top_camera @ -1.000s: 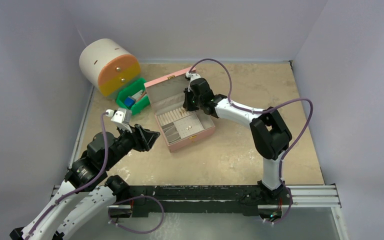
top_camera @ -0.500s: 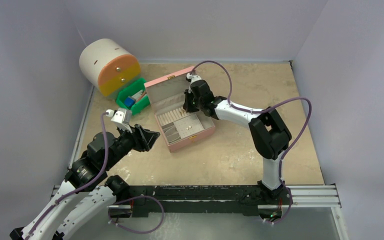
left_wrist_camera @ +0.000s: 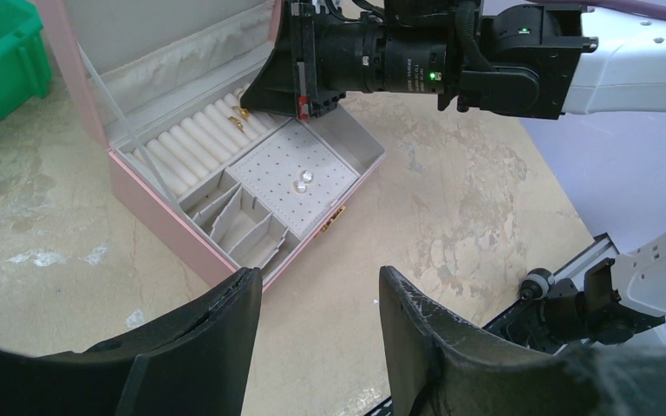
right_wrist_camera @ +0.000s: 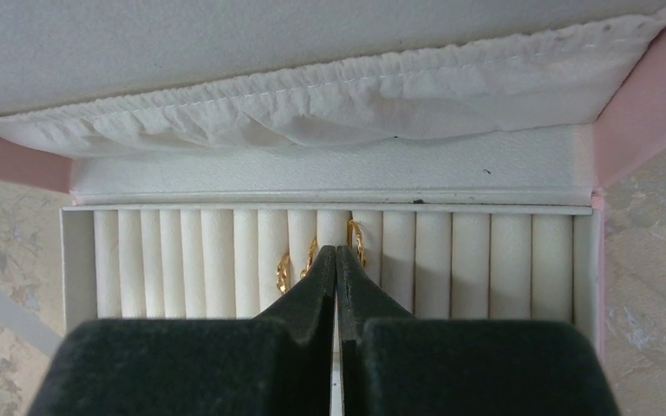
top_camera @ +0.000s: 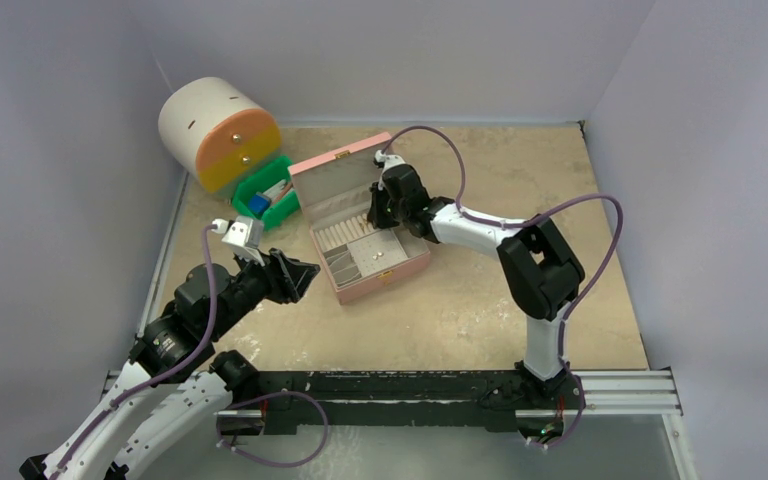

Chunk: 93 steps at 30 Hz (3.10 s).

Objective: Organize the mixed jewelry

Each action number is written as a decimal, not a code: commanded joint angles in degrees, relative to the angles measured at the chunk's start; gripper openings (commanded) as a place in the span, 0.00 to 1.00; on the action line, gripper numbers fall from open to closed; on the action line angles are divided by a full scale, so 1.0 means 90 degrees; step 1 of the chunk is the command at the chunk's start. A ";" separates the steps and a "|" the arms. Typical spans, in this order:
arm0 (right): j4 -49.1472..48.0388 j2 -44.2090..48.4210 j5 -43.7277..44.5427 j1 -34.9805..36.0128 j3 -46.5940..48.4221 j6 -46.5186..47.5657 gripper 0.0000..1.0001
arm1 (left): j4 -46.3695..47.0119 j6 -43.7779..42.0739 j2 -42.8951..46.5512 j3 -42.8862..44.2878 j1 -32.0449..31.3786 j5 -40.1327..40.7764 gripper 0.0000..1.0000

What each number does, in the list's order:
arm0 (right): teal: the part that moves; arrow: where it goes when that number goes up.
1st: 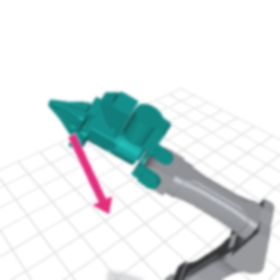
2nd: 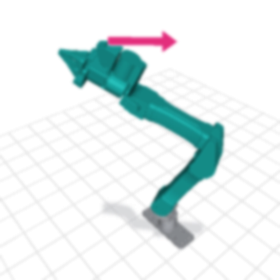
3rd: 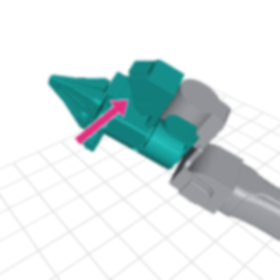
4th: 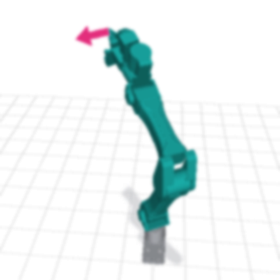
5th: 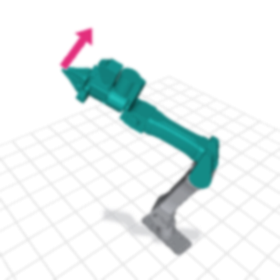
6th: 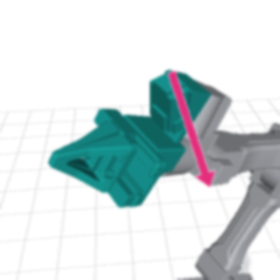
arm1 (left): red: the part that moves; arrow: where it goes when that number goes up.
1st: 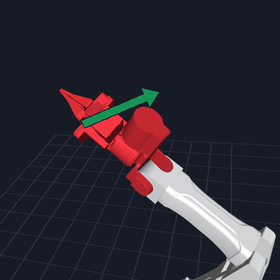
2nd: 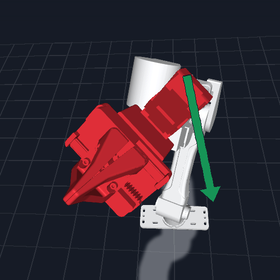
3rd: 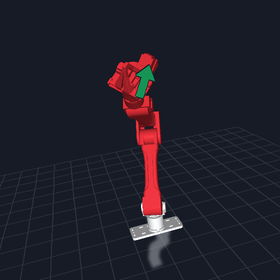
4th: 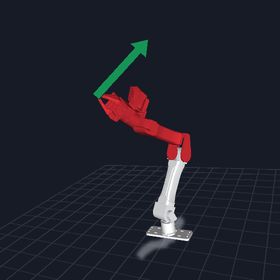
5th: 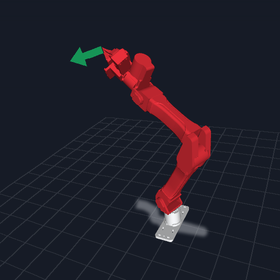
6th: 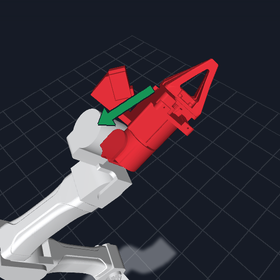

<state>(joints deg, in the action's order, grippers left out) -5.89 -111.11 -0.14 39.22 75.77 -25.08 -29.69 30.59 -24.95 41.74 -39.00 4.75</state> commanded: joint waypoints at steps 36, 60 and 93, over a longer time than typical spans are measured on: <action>-0.0202 0.0302 0.0312 -0.0030 -0.0224 -0.0086 0.00 | 0.0182 -0.0059 -0.0041 0.0131 0.0082 0.0019 0.52; -0.0108 0.0459 0.0333 -0.0032 0.0223 -0.0152 0.00 | 0.0165 -0.0049 -0.0005 0.0134 0.0091 0.0053 0.52; 0.0858 0.5257 0.0972 -0.0031 -0.3565 0.0061 0.20 | -0.0480 -0.0611 -0.2061 0.2330 0.0090 0.3368 0.55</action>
<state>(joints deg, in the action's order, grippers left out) -0.38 -69.71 7.88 39.18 45.87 -23.99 -35.38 29.36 -39.16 56.21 -38.63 25.87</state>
